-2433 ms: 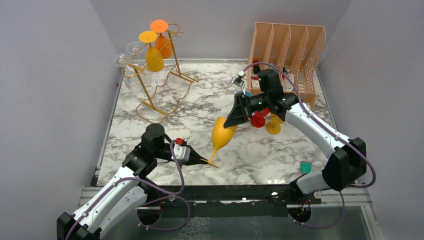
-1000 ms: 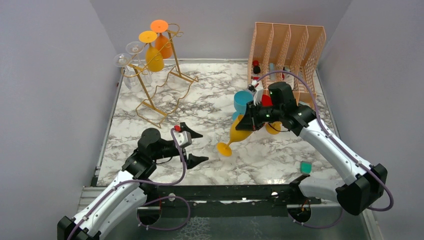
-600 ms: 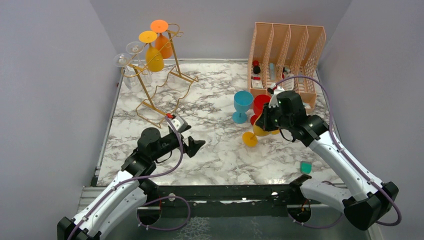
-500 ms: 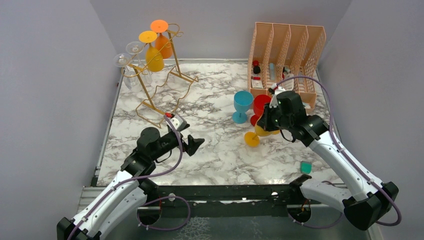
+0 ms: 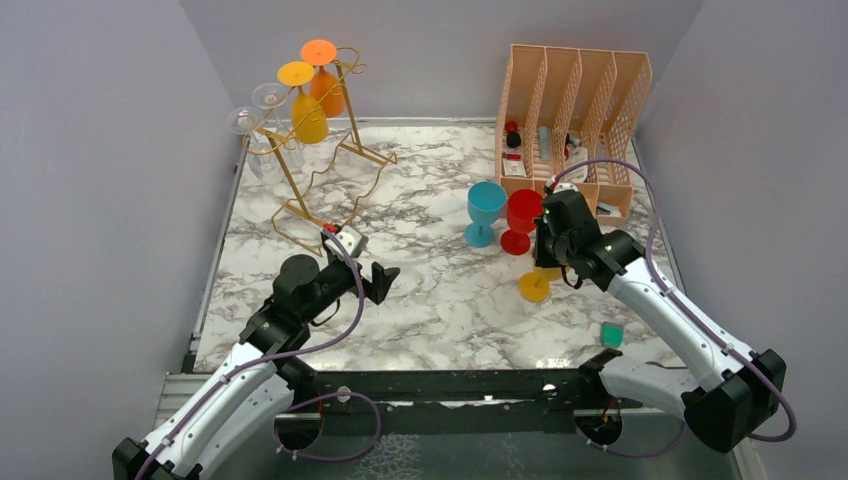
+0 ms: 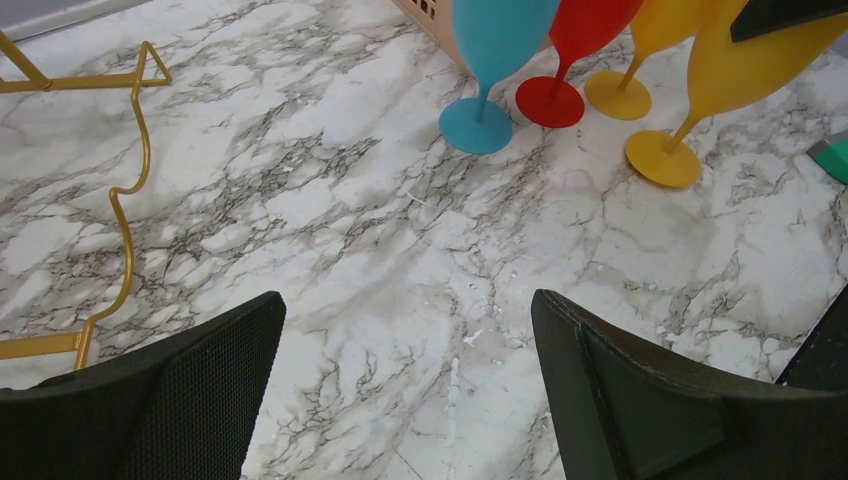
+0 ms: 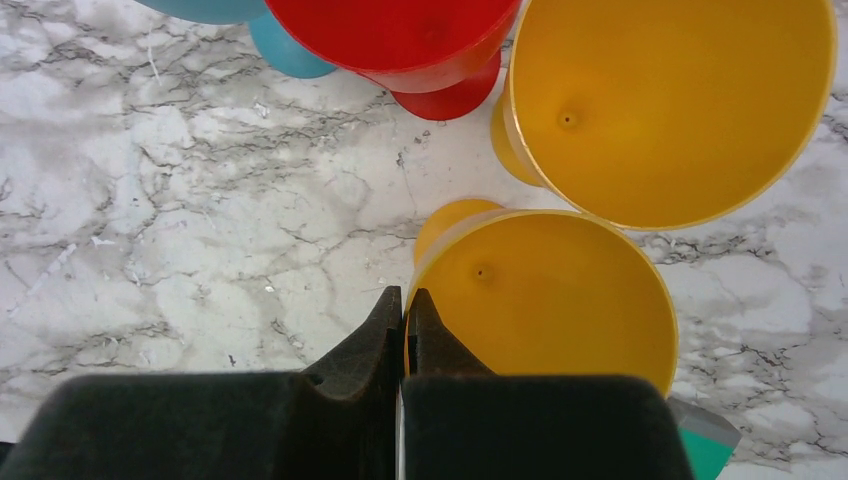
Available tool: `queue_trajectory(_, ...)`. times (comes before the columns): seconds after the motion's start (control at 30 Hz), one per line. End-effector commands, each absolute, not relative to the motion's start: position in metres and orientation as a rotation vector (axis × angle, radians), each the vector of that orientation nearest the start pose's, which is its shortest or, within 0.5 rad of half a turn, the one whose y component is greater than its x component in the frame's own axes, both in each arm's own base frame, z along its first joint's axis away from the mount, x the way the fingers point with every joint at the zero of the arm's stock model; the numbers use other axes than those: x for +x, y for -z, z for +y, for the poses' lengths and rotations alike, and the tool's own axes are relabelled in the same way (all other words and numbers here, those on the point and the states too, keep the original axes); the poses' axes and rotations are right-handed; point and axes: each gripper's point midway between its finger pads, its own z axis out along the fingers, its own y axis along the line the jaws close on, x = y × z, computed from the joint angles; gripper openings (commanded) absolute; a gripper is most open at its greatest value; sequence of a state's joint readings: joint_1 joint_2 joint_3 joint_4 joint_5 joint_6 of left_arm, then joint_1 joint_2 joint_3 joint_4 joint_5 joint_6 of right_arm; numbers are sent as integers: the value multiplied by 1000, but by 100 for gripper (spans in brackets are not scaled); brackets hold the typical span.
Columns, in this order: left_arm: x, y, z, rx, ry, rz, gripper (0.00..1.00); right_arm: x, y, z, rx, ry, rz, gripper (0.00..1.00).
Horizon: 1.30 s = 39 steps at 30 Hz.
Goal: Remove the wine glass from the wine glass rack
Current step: Place the wine glass at the center of the board.
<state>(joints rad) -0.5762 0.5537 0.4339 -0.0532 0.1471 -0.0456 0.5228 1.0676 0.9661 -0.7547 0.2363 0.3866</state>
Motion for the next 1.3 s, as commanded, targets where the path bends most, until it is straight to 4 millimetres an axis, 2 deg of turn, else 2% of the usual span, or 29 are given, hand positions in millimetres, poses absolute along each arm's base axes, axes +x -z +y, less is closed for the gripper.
queue_trajectory(0.0,226,-213,-172,546,550,1660,99,256,-158,107,-30,-60,2402,1)
queue_trajectory(0.23,231,-206,-169,538,515,1691,99,260,-152,97,-16,21,2394,1)
queue_trajectory(0.4,232,-205,-169,540,514,1696,99,260,-149,100,-27,10,2405,4)
queue_trajectory(0.53,232,-205,-167,520,509,1700,99,259,-154,105,-45,-23,2411,7)
queue_trajectory(0.73,234,-203,-166,512,497,1724,99,254,-168,116,-82,-123,2395,4)
queue_trajectory(0.93,236,-201,-164,510,481,1733,99,250,-168,119,-87,-142,2425,4)
queue_trajectory(1.1,241,-196,-156,451,442,1770,99,248,-165,122,-105,-155,2452,8)
queue_trajectory(1.27,255,-178,-136,285,326,1886,99,247,-165,124,-115,-164,2462,19)
